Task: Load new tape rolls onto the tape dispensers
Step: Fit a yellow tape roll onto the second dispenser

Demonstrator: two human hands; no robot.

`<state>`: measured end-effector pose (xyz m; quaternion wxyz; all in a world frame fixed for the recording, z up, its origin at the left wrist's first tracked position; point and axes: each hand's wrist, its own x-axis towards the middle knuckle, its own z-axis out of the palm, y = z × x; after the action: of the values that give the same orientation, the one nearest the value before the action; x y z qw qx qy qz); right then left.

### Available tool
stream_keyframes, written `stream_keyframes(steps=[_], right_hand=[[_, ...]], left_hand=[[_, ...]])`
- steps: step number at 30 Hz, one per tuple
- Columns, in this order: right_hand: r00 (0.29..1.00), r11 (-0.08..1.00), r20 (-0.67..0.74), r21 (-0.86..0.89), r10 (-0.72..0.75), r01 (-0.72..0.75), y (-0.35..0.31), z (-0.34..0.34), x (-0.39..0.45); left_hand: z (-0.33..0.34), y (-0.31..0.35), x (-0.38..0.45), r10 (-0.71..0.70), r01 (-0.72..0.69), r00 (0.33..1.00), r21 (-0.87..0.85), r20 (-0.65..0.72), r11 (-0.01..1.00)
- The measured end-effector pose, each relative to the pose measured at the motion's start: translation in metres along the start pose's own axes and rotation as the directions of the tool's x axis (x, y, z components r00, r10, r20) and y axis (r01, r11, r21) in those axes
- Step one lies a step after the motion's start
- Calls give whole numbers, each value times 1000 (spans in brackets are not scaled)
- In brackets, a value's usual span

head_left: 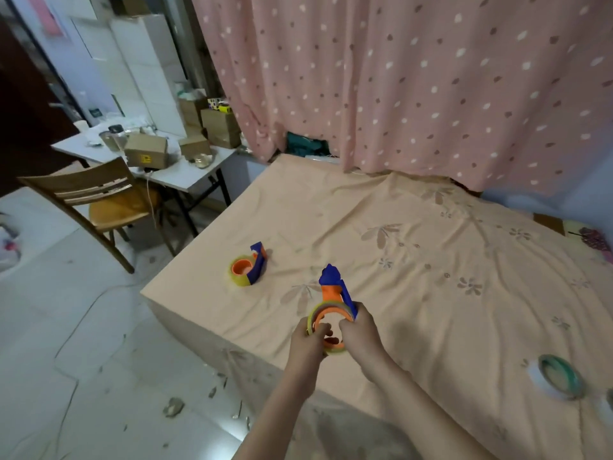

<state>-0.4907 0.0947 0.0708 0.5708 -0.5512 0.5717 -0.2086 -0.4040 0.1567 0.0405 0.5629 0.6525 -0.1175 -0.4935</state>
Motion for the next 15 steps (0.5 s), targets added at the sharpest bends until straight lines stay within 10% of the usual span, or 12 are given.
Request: stream_keyframes(steps=[15], right_hand=[[1000, 997, 13, -67, -25, 26, -92, 179, 50]], left_hand=[[-165, 97, 88, -6, 6, 1000, -50, -7, 999]])
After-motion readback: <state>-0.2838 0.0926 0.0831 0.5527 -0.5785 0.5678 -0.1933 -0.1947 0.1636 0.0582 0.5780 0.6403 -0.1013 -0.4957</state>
